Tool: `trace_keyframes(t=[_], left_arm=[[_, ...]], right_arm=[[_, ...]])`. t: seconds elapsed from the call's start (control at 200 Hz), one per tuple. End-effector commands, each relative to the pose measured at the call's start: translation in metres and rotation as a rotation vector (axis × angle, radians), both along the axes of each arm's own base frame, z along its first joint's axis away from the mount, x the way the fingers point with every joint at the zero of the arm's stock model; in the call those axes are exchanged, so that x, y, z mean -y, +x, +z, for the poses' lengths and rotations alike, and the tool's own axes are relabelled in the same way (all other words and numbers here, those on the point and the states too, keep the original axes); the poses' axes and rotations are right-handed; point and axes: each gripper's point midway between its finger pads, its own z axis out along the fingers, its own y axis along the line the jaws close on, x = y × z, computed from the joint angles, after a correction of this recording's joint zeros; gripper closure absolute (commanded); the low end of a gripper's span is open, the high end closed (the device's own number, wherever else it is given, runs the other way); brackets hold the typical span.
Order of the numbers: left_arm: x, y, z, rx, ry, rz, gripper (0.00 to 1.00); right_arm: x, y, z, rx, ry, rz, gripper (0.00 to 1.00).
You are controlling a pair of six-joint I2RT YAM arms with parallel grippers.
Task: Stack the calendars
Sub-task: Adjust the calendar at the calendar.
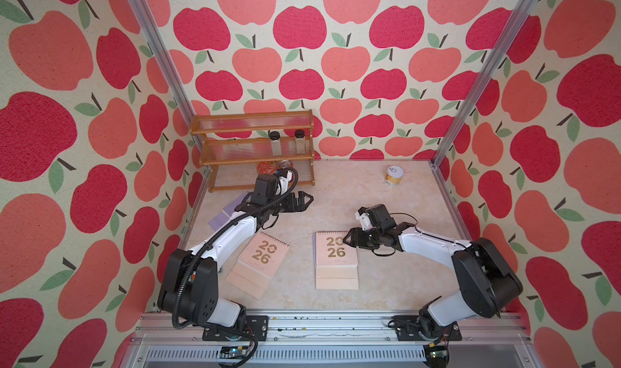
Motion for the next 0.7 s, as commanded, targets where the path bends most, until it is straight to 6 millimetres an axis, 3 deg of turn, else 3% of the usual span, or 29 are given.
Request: trace_keyframes(t=[0.0, 0.255, 0.43, 0.575, 0.695], left_arm=[[-0.001, 0.001, -0.004, -0.008, 0.015, -0.015, 0.00], [0.000, 0.001, -0.005, -0.009, 0.012, -0.017, 0.00], [-0.003, 0.001, -0.003, -0.008, 0.019, -0.008, 0.00], [-0.019, 0.001, -0.002, -0.029, 0.047, 0.045, 0.00], [-0.045, -0.006, -0.006, -0.067, 0.085, 0.130, 0.00]], right_arm=[[-0.013, 0.003, 0.009, 0.022, 0.022, 0.043, 0.41], [-0.019, 0.003, 0.012, 0.025, 0.026, 0.059, 0.41], [-0.010, 0.005, 0.014, 0.052, -0.023, 0.044, 0.40], [-0.003, 0.011, 0.037, 0.128, -0.092, 0.055, 0.39], [-0.022, 0.008, 0.062, 0.184, -0.091, 0.100, 0.37]])
